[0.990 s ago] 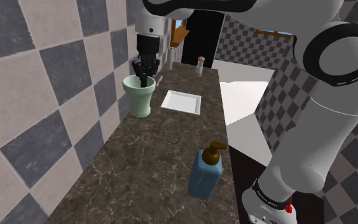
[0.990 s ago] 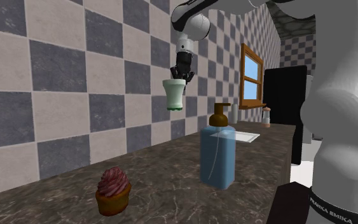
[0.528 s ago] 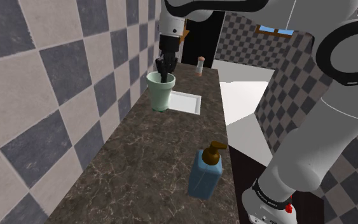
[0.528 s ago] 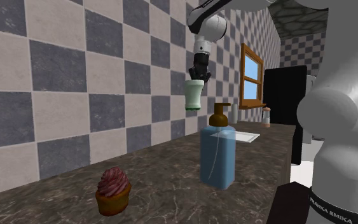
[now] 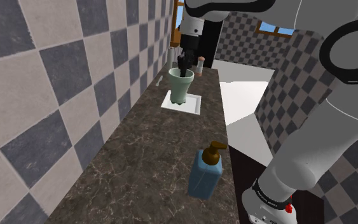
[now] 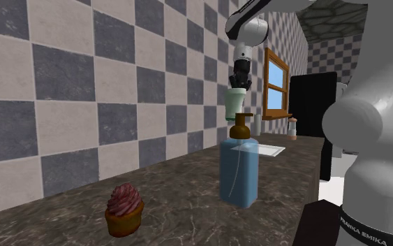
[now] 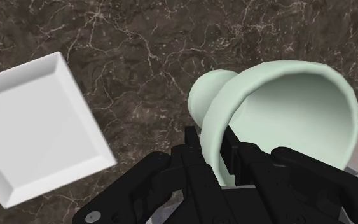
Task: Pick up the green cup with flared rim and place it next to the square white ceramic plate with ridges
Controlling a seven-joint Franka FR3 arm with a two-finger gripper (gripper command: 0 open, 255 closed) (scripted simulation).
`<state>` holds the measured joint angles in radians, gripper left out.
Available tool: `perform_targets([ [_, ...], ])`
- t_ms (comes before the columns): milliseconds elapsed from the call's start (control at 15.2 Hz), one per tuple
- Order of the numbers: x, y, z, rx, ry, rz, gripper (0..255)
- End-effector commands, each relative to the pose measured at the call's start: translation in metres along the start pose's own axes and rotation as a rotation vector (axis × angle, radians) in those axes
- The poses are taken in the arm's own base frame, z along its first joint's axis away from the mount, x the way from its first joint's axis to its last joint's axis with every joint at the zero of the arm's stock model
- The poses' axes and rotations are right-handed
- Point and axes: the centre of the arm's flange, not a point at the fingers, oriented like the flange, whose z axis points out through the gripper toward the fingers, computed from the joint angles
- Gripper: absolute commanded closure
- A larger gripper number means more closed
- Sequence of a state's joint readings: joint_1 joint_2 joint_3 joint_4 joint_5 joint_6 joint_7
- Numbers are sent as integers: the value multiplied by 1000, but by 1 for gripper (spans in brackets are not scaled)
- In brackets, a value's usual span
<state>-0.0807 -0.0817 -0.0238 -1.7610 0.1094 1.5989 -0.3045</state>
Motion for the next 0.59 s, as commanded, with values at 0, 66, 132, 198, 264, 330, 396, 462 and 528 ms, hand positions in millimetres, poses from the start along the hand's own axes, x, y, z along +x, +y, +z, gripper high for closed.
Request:
perform_targets([
  [0, -10, 25, -4, 0, 1, -1, 255],
  [66, -15, 38, -5, 0, 1, -1, 255],
  [132, -20, 50, -6, 0, 1, -1, 255],
  [198, -25, 62, -8, 0, 1, -1, 255],
  [264, -30, 74, -9, 0, 1, -1, 255],
  [330, -34, 86, -11, 0, 1, -1, 255],
  [396, -39, 99, -12, 0, 1, -1, 255],
  [462, -44, 111, -14, 0, 1, -1, 255],
  [528, -49, 123, -15, 0, 1, -1, 255],
])
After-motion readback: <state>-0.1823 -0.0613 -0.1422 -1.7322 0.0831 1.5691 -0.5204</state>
